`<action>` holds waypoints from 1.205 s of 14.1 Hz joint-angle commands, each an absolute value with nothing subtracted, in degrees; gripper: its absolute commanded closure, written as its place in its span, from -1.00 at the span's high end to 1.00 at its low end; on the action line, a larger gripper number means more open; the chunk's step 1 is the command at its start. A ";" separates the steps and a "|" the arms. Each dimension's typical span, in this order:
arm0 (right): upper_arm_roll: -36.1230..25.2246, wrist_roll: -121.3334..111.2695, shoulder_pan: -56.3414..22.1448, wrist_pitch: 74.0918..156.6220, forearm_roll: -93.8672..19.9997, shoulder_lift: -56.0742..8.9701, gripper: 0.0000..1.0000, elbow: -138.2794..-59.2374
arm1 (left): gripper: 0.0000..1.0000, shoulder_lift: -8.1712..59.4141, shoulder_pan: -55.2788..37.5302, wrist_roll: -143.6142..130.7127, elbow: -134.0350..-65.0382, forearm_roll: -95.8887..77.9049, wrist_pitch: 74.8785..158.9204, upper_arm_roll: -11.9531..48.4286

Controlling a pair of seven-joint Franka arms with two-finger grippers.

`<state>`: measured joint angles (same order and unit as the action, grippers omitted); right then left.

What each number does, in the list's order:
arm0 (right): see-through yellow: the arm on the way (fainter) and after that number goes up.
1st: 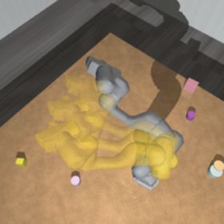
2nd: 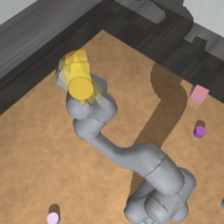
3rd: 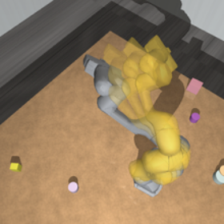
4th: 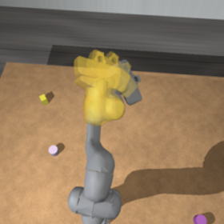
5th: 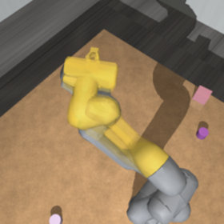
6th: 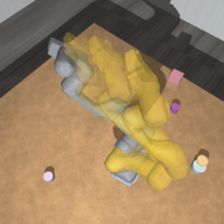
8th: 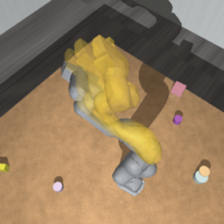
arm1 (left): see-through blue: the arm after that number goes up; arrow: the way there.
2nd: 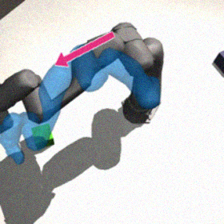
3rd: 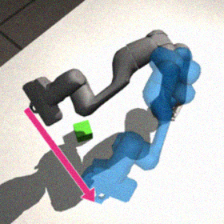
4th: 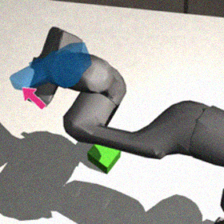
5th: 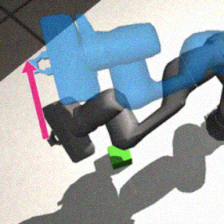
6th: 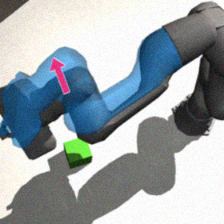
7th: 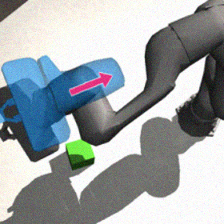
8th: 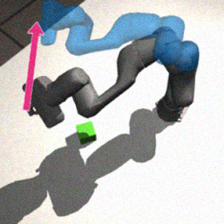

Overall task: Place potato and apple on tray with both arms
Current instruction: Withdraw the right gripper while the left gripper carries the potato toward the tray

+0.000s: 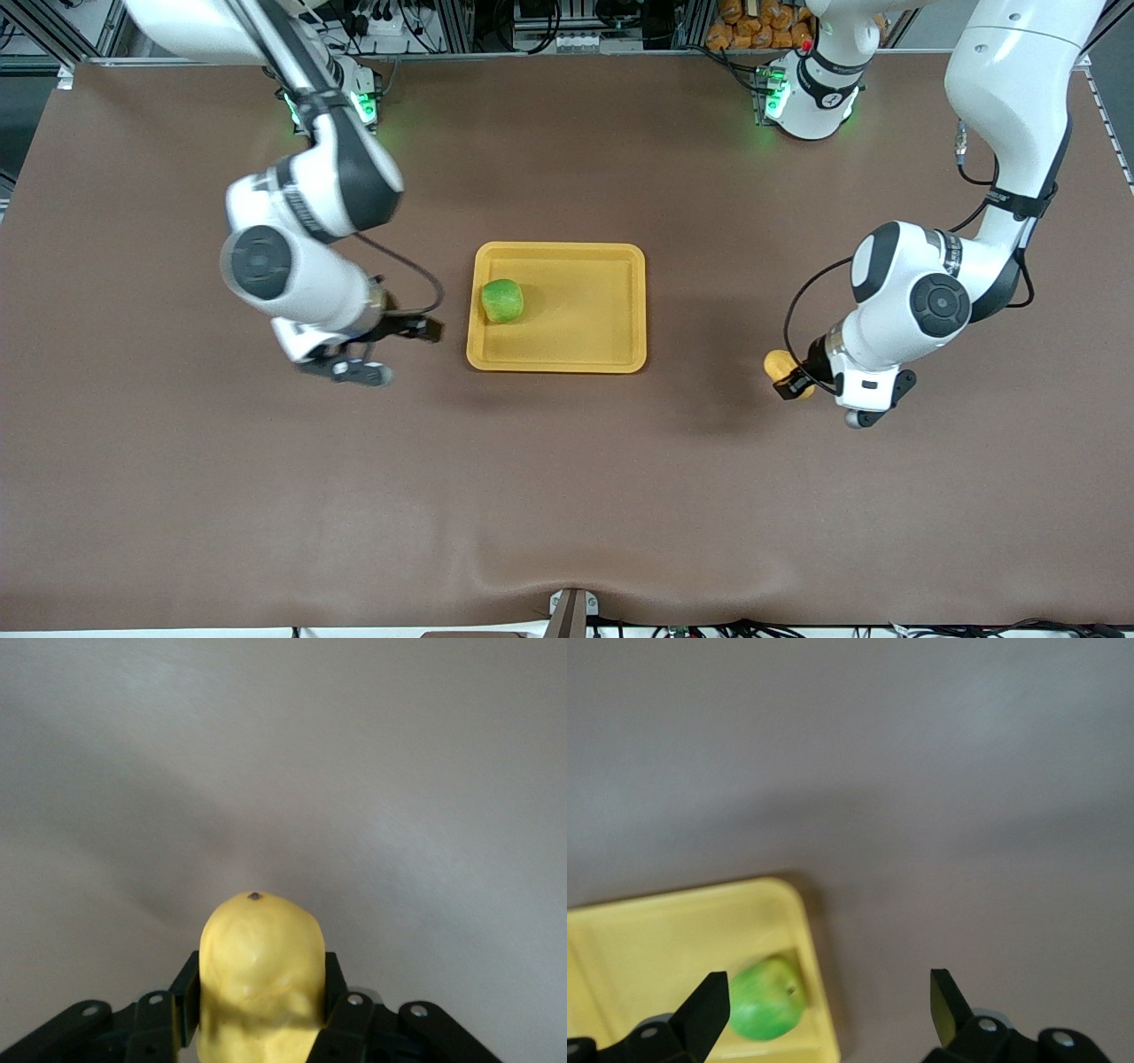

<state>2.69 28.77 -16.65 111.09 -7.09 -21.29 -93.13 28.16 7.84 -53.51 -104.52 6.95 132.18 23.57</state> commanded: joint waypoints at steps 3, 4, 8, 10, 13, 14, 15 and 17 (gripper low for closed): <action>3.78 19.89 -8.10 107.85 -4.13 -15.13 1.00 -94.66 | -0.71 28.38 1.60 -54.49 -97.84 8.00 124.99 23.82; 3.78 17.95 -6.26 106.54 -4.13 -13.90 1.00 -94.66 | -0.71 28.65 0.54 -54.49 -97.21 8.00 124.81 23.82; 3.78 10.83 -1.59 99.25 -4.04 -6.70 1.00 -94.57 | -0.74 30.23 -5.78 -54.58 -95.54 10.18 124.72 23.38; 4.22 4.95 2.35 95.29 -3.43 -3.97 1.00 -94.39 | -0.74 30.58 -8.51 -54.67 -95.62 12.74 124.72 23.29; 3.00 -2.62 4.39 90.63 -2.90 -0.10 1.00 -93.96 | -0.77 31.37 -12.37 -55.10 -95.54 12.83 124.63 23.12; 2.73 -3.59 4.66 89.05 -2.81 1.48 1.00 -93.96 | -0.79 31.72 -14.13 -55.19 -95.10 13.35 124.63 22.68; 2.99 -3.95 5.44 86.77 -2.29 2.54 1.00 -93.87 | -0.81 32.34 -15.72 -55.28 -94.40 14.58 124.54 22.07; 3.51 -4.13 5.71 82.73 -0.80 2.64 1.00 -91.34 | -0.81 34.35 -18.44 -55.37 -93.08 16.16 124.11 21.80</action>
